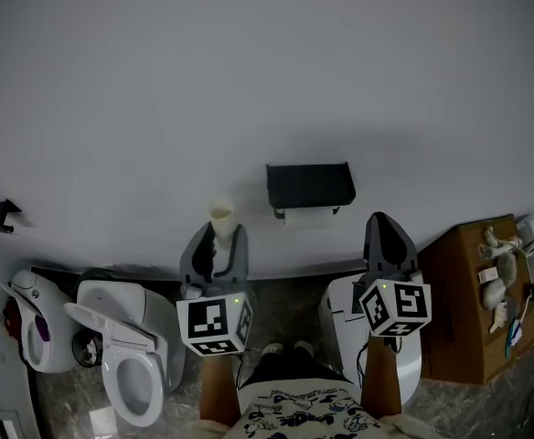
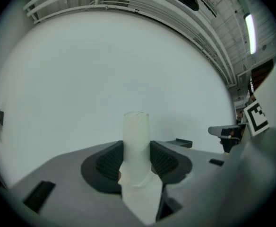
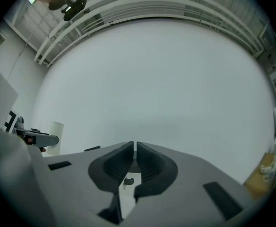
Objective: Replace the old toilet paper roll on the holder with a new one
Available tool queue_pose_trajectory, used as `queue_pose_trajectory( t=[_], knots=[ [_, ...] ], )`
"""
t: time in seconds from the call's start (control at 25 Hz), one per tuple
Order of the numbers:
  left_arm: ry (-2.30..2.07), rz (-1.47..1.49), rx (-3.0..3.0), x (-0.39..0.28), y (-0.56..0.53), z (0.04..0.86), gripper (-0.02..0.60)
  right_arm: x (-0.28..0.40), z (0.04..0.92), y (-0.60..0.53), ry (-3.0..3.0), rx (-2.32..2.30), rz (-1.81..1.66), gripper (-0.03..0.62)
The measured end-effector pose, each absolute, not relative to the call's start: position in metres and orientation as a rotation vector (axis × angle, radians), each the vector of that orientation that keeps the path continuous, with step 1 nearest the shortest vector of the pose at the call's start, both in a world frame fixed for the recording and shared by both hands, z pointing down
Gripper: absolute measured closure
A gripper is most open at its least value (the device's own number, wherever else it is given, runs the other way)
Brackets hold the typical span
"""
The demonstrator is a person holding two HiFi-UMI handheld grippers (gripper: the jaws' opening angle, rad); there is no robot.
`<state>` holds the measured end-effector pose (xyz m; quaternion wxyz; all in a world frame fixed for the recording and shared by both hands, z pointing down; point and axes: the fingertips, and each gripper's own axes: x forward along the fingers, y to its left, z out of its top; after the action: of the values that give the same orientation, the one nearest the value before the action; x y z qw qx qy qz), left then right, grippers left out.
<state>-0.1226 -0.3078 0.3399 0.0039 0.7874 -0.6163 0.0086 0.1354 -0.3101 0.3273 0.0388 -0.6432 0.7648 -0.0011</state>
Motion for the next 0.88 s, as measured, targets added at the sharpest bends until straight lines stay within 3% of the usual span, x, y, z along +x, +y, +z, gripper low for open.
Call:
queue_pose_trajectory(
  t=[0.88],
  knots=[
    [-1.968,0.023,2.473,-0.1282,-0.3035,0.3305,0.399,0.1274,0.3203,-0.3078,2.36,-1.95,0.009,0.574]
  ],
)
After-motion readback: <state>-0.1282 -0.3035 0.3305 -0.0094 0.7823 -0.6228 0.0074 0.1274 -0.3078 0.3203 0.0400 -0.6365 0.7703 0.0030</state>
